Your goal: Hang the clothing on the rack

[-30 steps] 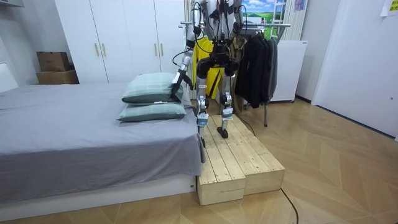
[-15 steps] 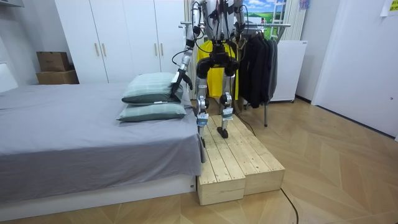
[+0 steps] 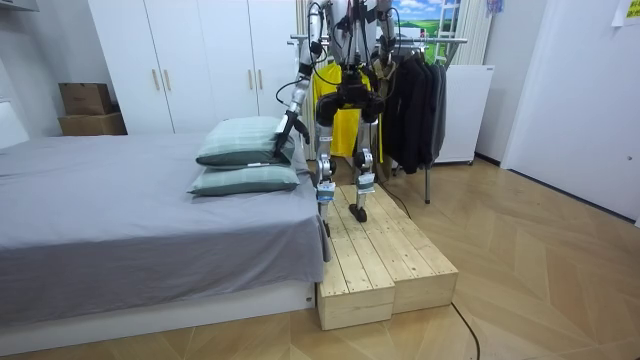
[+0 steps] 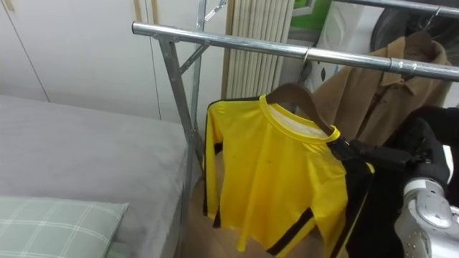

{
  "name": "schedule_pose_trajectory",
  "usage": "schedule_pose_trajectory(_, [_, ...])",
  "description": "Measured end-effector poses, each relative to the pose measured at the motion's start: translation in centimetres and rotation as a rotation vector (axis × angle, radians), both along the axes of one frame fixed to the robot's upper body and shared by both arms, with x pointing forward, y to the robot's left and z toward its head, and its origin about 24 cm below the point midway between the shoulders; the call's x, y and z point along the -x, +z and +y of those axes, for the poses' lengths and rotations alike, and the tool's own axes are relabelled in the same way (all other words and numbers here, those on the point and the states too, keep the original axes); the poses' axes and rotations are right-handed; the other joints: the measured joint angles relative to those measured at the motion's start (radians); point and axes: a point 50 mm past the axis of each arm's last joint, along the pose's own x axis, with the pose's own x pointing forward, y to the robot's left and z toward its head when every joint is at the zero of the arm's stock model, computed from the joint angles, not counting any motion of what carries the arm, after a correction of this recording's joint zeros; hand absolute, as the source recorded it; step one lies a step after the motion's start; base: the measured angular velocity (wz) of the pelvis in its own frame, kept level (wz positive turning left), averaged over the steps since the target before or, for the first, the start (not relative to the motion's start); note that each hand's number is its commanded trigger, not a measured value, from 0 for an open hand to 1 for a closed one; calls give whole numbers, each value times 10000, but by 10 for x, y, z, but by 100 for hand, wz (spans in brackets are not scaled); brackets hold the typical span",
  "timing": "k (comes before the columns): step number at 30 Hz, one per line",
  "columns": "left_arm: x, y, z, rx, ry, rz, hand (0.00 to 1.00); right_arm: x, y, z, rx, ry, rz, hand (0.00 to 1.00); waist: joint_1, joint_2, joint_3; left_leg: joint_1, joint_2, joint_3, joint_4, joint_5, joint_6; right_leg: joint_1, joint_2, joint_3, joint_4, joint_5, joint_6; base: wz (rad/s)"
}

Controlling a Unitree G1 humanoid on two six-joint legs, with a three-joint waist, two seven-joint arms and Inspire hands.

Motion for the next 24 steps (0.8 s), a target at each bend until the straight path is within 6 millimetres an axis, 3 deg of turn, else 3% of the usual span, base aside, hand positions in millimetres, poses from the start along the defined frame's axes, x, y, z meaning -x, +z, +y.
schedule_pose_trajectory(8, [3, 0, 0, 18, 97, 149, 0, 13, -6, -1, 274, 231, 96, 0, -137, 39, 17, 60, 10, 46, -26, 0, 1, 4, 12, 18, 22, 22, -8, -1])
schedule_pose_trajectory(20, [7, 0, -3, 59, 343, 192, 0, 40, -35, 0, 143, 938, 997, 0, -178, 25, 28, 122, 5, 283, -133, -3, 6, -128, 79, 368, 41, -33, 60, -6])
schedule_pose_trajectory(24, [9, 0, -3, 16, 349, 228, 0, 60, -52, 0, 113, 1016, 1517, 0, -182, 13, 30, 148, 15, 343, -155, -4, 5, -146, 106, 392, 30, 2, 19, -5])
